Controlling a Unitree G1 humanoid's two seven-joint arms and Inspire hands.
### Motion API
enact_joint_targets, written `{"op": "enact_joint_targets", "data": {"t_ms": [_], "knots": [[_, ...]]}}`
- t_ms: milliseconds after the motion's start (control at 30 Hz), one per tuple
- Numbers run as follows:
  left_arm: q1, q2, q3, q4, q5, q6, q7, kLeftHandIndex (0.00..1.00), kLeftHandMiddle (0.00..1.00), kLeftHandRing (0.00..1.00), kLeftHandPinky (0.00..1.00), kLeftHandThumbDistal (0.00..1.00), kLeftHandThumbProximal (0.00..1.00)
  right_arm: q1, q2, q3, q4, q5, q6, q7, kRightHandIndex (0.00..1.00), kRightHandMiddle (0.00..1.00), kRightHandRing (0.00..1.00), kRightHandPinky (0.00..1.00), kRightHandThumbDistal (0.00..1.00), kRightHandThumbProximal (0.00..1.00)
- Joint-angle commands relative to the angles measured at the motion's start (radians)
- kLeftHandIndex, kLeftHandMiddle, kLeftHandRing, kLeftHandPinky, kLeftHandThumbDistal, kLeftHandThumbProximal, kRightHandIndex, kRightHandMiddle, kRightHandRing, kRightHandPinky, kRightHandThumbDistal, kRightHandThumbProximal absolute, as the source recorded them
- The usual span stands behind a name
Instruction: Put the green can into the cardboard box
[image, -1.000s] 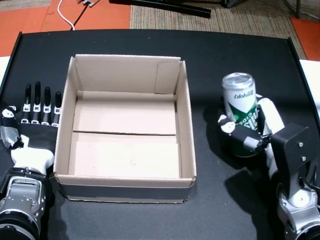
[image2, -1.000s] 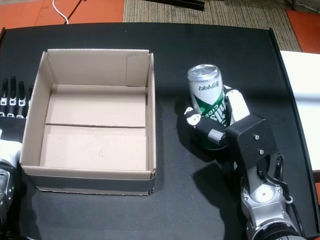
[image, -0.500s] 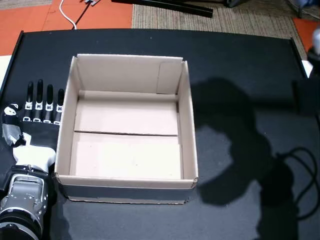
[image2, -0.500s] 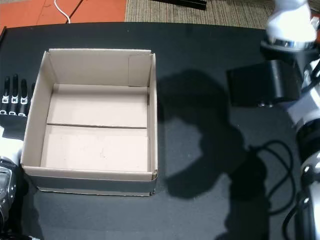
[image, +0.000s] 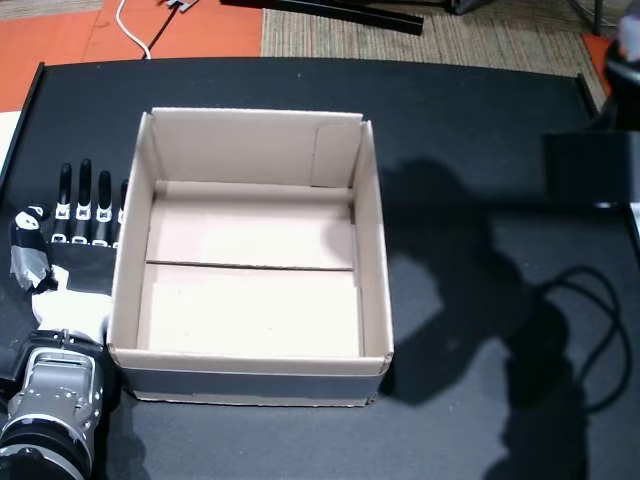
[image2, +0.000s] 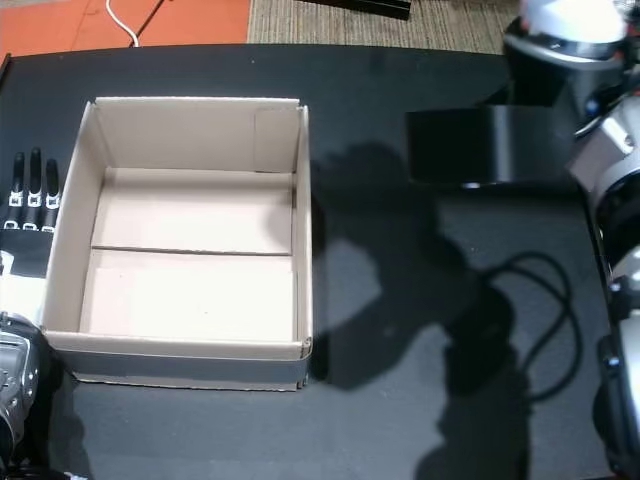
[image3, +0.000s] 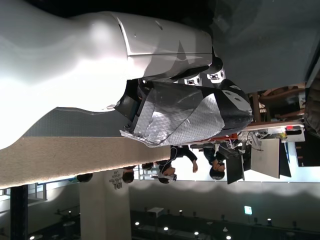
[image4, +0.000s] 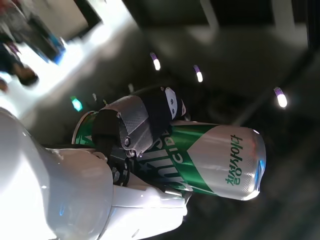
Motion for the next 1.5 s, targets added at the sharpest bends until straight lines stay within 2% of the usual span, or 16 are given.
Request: {"op": "enact_joint_targets", "data": {"t_ms": [0, 133, 233, 367, 433, 500, 567, 633, 767, 900, 967, 1000, 1067, 1233, 1367, 1467], "knots": [[0.022, -0.018, 0.0, 0.022, 0.004, -0.004, 0.022, 0.41, 0.46, 0.59, 0.72, 0.0, 0.85, -0.073, 0.05, -0.005, 0.034, 0.076, -0.024, 0.128, 0.11, 0.13, 0.26, 0.37, 0.28, 0.0], [0.023, -0.023, -0.003, 0.022, 0.007, -0.005, 0.021, 0.43, 0.47, 0.59, 0.68, 0.0, 0.86, -0.101, 0.13, -0.012, 0.069, 0.177, 0.008, 0.387, 0.11, 0.12, 0.25, 0.37, 0.21, 0.0], [0.025, -0.028, 0.0, 0.022, 0.003, -0.002, 0.012, 0.42, 0.45, 0.57, 0.64, 0.0, 0.81, -0.108, 0.185, -0.011, 0.074, 0.229, 0.042, 0.546, 0.14, 0.12, 0.25, 0.36, 0.23, 0.0], [0.03, -0.031, 0.006, 0.023, -0.003, 0.008, 0.001, 0.42, 0.45, 0.58, 0.7, 0.0, 0.76, -0.118, 0.244, 0.001, 0.076, 0.25, 0.088, 0.68, 0.14, 0.13, 0.25, 0.35, 0.26, 0.0], [0.031, -0.033, 0.005, 0.022, -0.001, 0.006, -0.004, 0.42, 0.46, 0.58, 0.7, 0.0, 0.76, -0.127, 0.262, 0.012, 0.075, 0.248, 0.119, 0.744, 0.16, 0.16, 0.28, 0.36, 0.22, 0.0], [0.032, -0.033, 0.007, 0.022, -0.004, 0.011, -0.017, 0.42, 0.46, 0.58, 0.7, 0.0, 0.76, -0.132, 0.277, 0.027, 0.073, 0.24, 0.141, 0.789, 0.22, 0.21, 0.31, 0.37, 0.3, 0.0], [0.033, -0.034, 0.009, 0.021, -0.007, 0.013, -0.026, 0.41, 0.45, 0.57, 0.69, 0.0, 0.75, -0.127, 0.285, 0.034, 0.071, 0.241, 0.154, 0.835, 0.23, 0.2, 0.29, 0.39, 0.24, 0.0], [0.032, -0.037, 0.009, 0.021, -0.007, 0.005, -0.021, 0.39, 0.44, 0.57, 0.69, 0.0, 0.74, -0.117, 0.285, 0.042, 0.069, 0.236, 0.15, 0.855, 0.26, 0.22, 0.31, 0.39, 0.28, 0.0], [0.031, -0.039, 0.008, 0.021, -0.004, -0.002, -0.009, 0.42, 0.46, 0.56, 0.67, 0.0, 0.75, -0.101, 0.28, 0.069, 0.074, 0.223, 0.173, 0.883, 0.25, 0.23, 0.32, 0.38, 0.24, 0.0], [0.03, -0.044, 0.003, 0.02, 0.002, -0.016, 0.002, 0.39, 0.43, 0.55, 0.63, 0.0, 0.75, -0.097, 0.276, 0.082, 0.085, 0.229, 0.234, 0.975, 0.29, 0.26, 0.34, 0.38, 0.28, 0.0], [0.03, -0.046, 0.004, 0.02, -0.001, -0.016, 0.0, 0.39, 0.42, 0.54, 0.63, 0.0, 0.73, -0.104, 0.276, 0.083, 0.097, 0.248, 0.296, 1.105, 0.36, 0.31, 0.38, 0.42, 0.14, 0.0], [0.029, -0.047, 0.005, 0.02, -0.002, -0.016, 0.004, 0.4, 0.43, 0.55, 0.64, 0.0, 0.73, -0.109, 0.279, 0.08, 0.103, 0.261, 0.338, 1.18, 0.31, 0.28, 0.36, 0.41, 0.22, 0.0], [0.025, -0.05, 0.006, 0.019, -0.004, -0.018, 0.011, 0.42, 0.45, 0.58, 0.67, 0.0, 0.78, -0.121, 0.287, 0.087, 0.115, 0.27, 0.436, 1.329, 0.19, 0.21, 0.3, 0.39, 0.15, 0.0], [0.022, -0.056, 0.006, 0.018, -0.006, -0.02, 0.019, 0.4, 0.44, 0.56, 0.69, 0.0, 0.82, -0.138, 0.302, 0.146, 0.116, 0.239, 0.607, 1.539, 0.17, 0.21, 0.31, 0.38, 0.39, 0.0], [0.024, -0.061, 0.009, 0.017, -0.011, -0.023, -0.002, 0.47, 0.48, 0.6, 0.7, 0.0, 0.85, -0.119, 0.319, 0.17, 0.119, 0.237, 0.68, 1.599, 0.13, 0.18, 0.27, 0.35, 0.42, 0.0], [0.025, -0.066, 0.008, 0.016, -0.011, -0.03, -0.009, 0.46, 0.48, 0.59, 0.69, 0.0, 0.84, -0.1, 0.322, 0.184, 0.121, 0.235, 0.691, 1.606, 0.12, 0.17, 0.26, 0.33, 0.44, 0.0]]}}
